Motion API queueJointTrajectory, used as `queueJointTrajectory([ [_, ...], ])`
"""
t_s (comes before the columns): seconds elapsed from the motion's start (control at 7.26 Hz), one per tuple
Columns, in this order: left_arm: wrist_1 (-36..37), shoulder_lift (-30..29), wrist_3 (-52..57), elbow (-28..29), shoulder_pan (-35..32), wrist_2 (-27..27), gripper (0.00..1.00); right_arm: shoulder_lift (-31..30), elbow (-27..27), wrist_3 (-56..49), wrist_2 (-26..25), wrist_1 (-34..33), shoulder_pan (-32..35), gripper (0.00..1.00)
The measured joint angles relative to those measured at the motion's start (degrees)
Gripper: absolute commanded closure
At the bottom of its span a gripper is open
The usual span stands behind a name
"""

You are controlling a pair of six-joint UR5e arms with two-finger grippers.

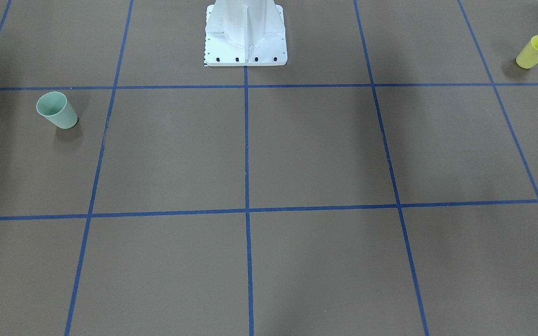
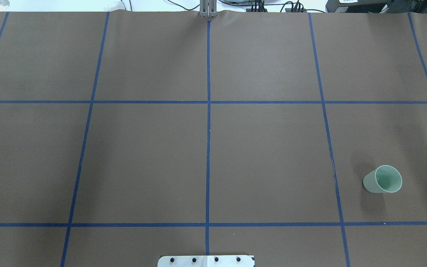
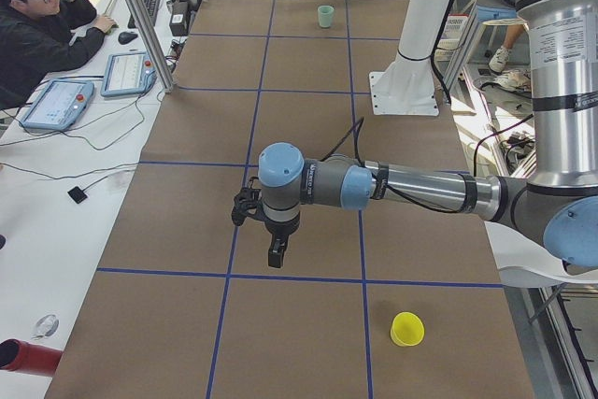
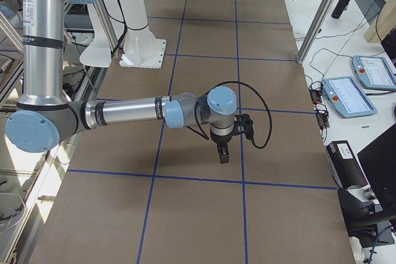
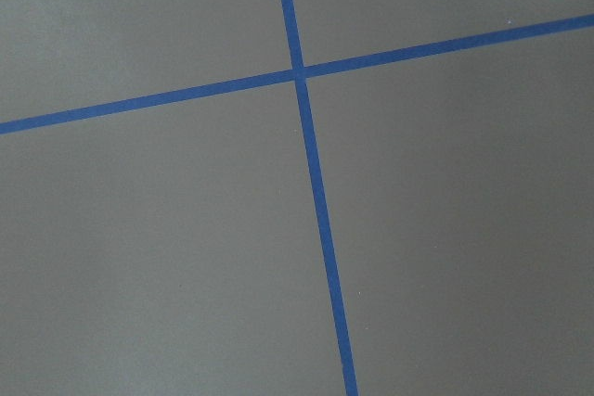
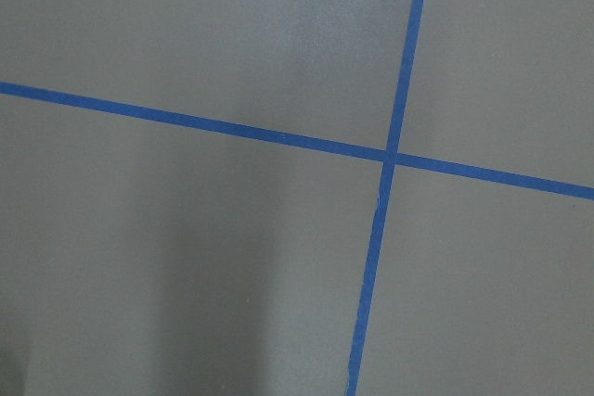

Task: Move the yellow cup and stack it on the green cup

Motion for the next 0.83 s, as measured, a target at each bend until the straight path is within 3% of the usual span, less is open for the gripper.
queueJointTrajectory([
  [0.55, 0.08, 0.0, -0.16, -0.32, 0.0, 0.11, 0.0, 0.08, -0.45, 0.0, 0.19, -0.01, 0.0, 0.0],
  [0.83, 0.8, 0.37, -4.98, -2.57, 0.05, 3.23, 0.0, 0.12, -0.28, -0.02, 0.18, 0.13, 0.0, 0.0],
])
